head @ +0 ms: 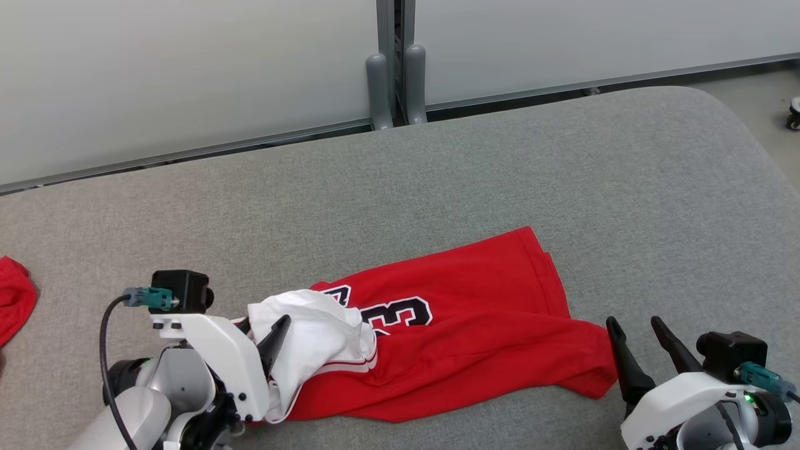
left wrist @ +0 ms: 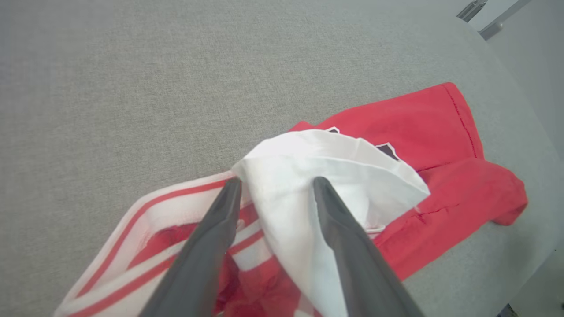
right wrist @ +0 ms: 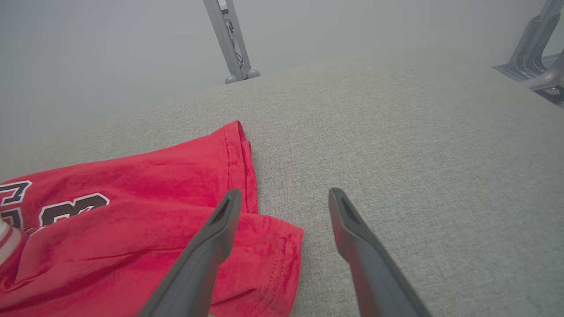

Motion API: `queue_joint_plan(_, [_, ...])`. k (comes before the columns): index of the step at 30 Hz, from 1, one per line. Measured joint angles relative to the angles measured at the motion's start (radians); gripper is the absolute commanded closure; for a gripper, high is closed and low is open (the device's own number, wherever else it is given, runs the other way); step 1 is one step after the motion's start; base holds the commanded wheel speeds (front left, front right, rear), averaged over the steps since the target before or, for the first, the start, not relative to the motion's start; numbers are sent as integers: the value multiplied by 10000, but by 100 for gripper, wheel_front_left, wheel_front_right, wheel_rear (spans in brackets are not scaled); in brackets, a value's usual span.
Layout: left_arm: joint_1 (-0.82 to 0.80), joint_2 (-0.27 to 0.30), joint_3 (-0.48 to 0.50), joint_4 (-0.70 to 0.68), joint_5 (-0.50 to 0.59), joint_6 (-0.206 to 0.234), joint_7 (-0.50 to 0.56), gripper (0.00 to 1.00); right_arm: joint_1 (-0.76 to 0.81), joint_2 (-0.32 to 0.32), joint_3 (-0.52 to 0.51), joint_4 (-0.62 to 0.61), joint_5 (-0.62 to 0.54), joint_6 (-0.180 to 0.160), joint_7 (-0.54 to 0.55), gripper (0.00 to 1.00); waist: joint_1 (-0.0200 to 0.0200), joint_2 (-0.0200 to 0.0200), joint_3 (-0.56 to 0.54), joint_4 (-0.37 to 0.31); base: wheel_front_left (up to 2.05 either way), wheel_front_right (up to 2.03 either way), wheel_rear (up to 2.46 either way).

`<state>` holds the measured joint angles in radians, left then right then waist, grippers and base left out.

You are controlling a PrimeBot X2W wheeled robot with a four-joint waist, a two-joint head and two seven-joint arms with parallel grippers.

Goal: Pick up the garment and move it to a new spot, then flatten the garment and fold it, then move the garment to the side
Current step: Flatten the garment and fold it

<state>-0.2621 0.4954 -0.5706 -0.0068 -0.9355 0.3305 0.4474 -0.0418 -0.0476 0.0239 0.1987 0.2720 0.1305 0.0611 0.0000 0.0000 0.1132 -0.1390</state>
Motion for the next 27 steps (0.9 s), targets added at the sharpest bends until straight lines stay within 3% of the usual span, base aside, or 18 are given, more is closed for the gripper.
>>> queue_joint_plan(1, [-15,-33,-52,42,-10,-132,0,100,0,4,-6,-6,-2,0,0,0,0,0,27,-2,0,0,0])
queue_joint_plan(8, [-642,-658,-767,-2,681,-566,-466,100,-143,4,29,-2,8,0,-73,0,0,0,162,127,0,0,0])
queue_joint_plan(12, [-1009,-715,-679,-545,1308,-267,-1064,100,-145,4,40,46,77,0,-104,0,0,0,146,254,0,0,0])
queue_joint_plan(19, [-1223,-322,100,-2533,1946,364,-1960,100,-135,2,-102,52,75,0,-190,0,0,0,14,448,0,0,0])
queue_joint_plan(21, [-1238,-224,305,-3127,2080,401,-2334,73,-130,2,-151,44,71,0,-192,0,0,0,-7,497,0,0,0])
queue_joint_plan(22, [-1240,-261,380,-3384,2075,399,-2487,73,-125,4,-169,44,69,0,-192,0,0,0,-21,525,0,0,0])
queue_joint_plan(23, [-1225,-326,458,-3632,2010,387,-2621,80,-115,4,-169,46,63,0,-194,0,0,0,-42,550,0,0,0])
queue_joint_plan(24, [-1174,-384,516,-3852,1910,347,-2717,100,-105,4,-178,48,44,0,-196,0,0,0,-61,574,0,0,0])
queue_joint_plan(27, [-745,-217,428,-4174,1847,487,-2477,100,-93,2,-198,56,44,0,-205,0,0,0,-106,648,0,0,0])
